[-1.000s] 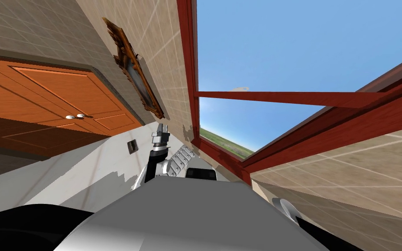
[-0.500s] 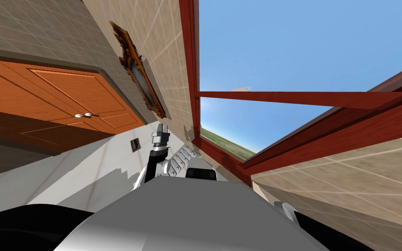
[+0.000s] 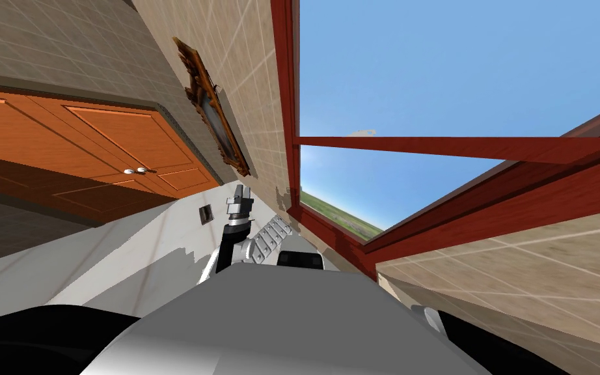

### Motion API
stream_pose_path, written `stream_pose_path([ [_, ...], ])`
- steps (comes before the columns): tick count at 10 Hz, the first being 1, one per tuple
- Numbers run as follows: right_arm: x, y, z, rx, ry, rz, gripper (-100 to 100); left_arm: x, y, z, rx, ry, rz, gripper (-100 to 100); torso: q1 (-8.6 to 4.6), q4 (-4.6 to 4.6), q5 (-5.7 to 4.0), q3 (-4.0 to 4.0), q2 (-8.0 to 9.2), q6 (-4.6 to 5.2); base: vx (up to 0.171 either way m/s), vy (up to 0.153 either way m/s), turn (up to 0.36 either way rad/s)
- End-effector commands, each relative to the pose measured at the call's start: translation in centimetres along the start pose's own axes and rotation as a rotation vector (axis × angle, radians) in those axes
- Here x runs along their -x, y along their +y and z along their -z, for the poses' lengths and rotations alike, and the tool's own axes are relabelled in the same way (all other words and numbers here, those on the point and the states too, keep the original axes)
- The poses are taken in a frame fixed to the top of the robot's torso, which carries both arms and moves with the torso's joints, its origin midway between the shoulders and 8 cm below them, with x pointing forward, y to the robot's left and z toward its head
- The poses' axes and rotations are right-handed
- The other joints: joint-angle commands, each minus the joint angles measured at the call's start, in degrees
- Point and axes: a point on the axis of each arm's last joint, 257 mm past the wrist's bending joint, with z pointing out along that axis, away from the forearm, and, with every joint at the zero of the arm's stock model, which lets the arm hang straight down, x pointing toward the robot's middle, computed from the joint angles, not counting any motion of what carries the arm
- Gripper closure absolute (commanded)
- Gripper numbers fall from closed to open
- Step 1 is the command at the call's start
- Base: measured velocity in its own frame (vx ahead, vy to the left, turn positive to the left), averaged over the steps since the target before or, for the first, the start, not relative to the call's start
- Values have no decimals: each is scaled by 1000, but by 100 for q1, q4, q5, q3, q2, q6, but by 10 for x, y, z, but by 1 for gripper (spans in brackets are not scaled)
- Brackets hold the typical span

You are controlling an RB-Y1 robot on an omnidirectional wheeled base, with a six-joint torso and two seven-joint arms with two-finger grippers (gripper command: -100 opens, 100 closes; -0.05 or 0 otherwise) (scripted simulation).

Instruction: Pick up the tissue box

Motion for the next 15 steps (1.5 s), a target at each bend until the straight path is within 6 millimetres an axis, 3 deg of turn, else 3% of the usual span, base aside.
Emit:
stream_pose_path([
  [1, 45, 12, -17, -17, -76, 12, -100, 0, 0, 0, 0, 0, 0, 0, 0, 0, 0, 0, 0, 0, -13, -7, 168],
  [2, 65, 22, -21, -2, -118, 26, -100, 0, 0, 0, 0, 0, 0, 0, -5, 2, -3, 2, 3, -7, -17, -18, 87],
  [4, 65, 22, -21, -3, -118, 48, -100, 0, 0, 0, 0, 0, 0, 0, -5, 0, -1, 1, 2, -1, -5, -6, -15],
  [5, 110, 32, -34, -25, -190, 51, -100, 0, 0, 0, 0, 0, 0, 0, -1, -1, 1, -1, -1, -1, -18, -5, 166],
  [6, 124, 35, -35, -22, -220, 80, -100, 0, 0, 0, 0, 0, 0, 0, -4, 2, -3, 2, 3, -6, -21, -12, 68],
  [7, 120, 28, -37, -35, -214, 85, -100, 0, 0, 0, 0, 0, 0, 0, -8, 1, -2, 2, 5, -3, -10, -11, -32],
  [9, 124, 35, -35, -23, -220, 86, -100, 0, 0, 0, 0, 0, 0, 0, -2, -2, 1, -1, -1, -1, -1, -2, -7],
  [10, 170, 42, -44, -48, -291, 95, -100, 0, 0, 0, 0, 0, 0, 0, 0, -2, 2, -3, -3, -1, -18, -9, 105],
  [12, 179, 42, -45, -53, -307, 123, -100, 0, 0, 0, 0, 0, 0, 0, -8, 0, -1, 1, 2, -3, -15, -13, 40],
  [13, 219, 44, -51, -83, -364, 129, -100, 0, 0, 0, 0, 0, 0, 0, -4, -1, 1, 0, 1, 1, -23, -5, 64],
  [15, 229, 43, -52, -91, -380, 155, -100, 0, 0, 0, 0, 0, 0, 0, -4, 0, 0, 3, 6, 0, -16, -8, 30],
])
